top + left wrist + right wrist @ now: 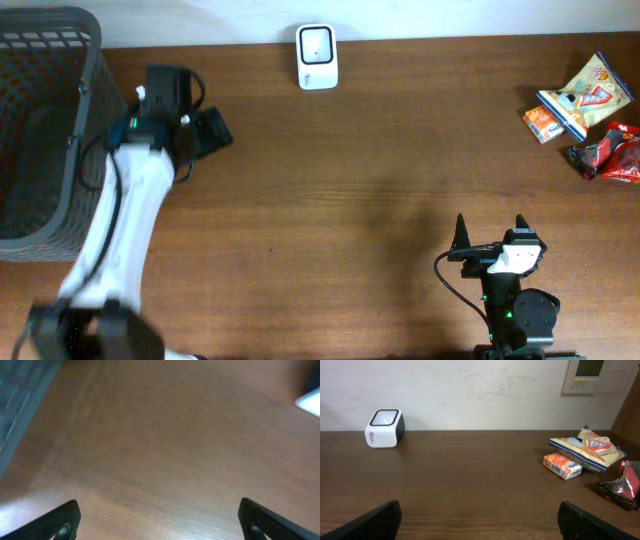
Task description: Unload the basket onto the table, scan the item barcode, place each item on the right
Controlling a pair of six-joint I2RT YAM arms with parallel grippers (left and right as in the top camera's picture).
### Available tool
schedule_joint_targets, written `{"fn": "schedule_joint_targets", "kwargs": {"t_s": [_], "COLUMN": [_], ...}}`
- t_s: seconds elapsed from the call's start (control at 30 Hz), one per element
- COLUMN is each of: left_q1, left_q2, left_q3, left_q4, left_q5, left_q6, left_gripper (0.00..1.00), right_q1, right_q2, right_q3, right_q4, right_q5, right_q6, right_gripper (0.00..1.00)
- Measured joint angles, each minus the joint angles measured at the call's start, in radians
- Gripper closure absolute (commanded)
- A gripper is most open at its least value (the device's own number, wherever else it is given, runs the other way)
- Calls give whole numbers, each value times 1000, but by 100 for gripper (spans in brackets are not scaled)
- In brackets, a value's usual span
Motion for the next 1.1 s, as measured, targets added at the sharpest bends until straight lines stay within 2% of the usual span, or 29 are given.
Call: {"fn": "schedule_joint_targets", "kwargs": {"t_s": [0.1,0.2,0.3,0.37,0.53,0.8,0.9,1.03,1.1], "left_q1": [-13,-13,-13,-13,-12,67,68,68,68], "left_q2": [-256,-609,-958,-1075,-1390,-1618,-1622,-1624,-1625], "left_q3": [-238,-568,-797,-912,-1089,-1390,-1425,-1427,-1427], "left_q4": [182,401,415,419,510,941,936,817,815], "left_q5": [72,196,238,220,145,130,102,-48,-54], "left_q6": [154,337,478,538,569,572,552,394,408], "left_gripper": [1,1,1,1,1,1,1,1,1], "right_q1": [0,0,0,0,0,0,0,0,0], "right_q2": [-1,-2,-2,-3,-3,-2,-2,-2,-2], "right_q3": [0,0,0,0,0,0,0,0,0], "right_q4": [0,0,0,0,1,0,0,0,0], "right_q5": [0,3,3,3,3,3,3,3,3], "right_q6": [1,0,0,0,0,1,0,0,0], "right_gripper": [1,1,1,1,2,1,2,2,1]}}
